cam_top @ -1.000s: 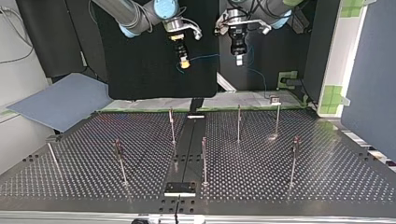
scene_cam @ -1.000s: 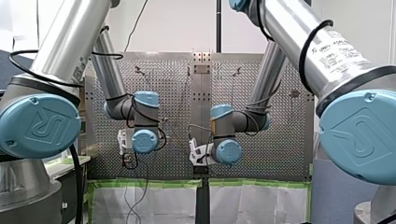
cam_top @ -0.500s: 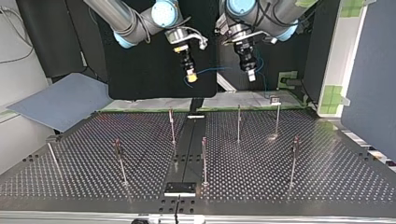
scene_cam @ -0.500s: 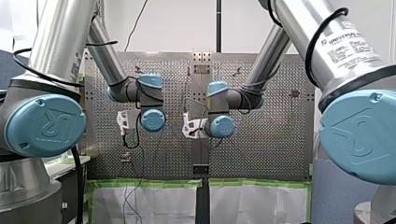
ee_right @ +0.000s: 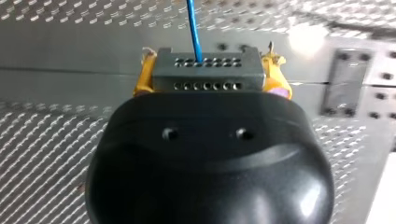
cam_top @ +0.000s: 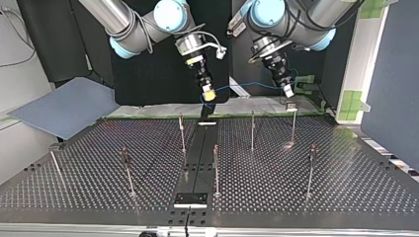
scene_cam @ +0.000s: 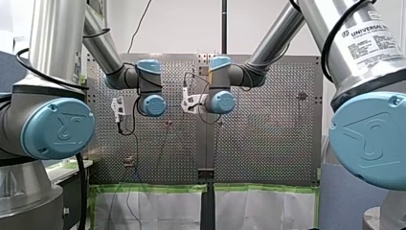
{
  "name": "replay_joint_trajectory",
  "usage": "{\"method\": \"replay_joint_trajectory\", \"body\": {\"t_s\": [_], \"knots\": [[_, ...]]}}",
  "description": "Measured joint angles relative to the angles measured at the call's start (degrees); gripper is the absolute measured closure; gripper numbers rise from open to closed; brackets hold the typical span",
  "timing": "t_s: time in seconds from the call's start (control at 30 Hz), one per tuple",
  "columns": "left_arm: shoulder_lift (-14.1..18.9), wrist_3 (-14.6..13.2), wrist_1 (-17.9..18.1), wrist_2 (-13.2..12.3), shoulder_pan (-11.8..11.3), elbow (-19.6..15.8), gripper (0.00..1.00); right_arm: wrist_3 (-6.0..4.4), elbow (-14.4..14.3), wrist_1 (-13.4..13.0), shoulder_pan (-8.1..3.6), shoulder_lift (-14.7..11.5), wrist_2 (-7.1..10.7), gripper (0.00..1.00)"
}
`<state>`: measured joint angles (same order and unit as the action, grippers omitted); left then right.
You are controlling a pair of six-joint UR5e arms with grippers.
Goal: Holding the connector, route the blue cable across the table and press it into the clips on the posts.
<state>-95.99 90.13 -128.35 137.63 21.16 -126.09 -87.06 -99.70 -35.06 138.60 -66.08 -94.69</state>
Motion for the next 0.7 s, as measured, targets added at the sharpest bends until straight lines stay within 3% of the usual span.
{"method": "replay_joint_trajectory", "body": {"t_s": [0.2, 0.5, 0.7], "knots": [[2.7, 0.2, -2.7, -1.8, 0.0, 0.1, 1.00, -0.13, 3.1, 3.1, 0.67, -3.1, 2.20, 1.00], [6.7, 1.2, -6.7, -4.0, -0.1, 0.2, 1.00, -0.98, 7.0, 7.0, 2.10, -6.9, 2.58, 1.00], [9.8, 3.8, -9.8, -4.0, -0.5, 1.7, 1.00, -1.26, 9.6, 9.6, 2.26, -6.4, 2.65, 1.00]]}}
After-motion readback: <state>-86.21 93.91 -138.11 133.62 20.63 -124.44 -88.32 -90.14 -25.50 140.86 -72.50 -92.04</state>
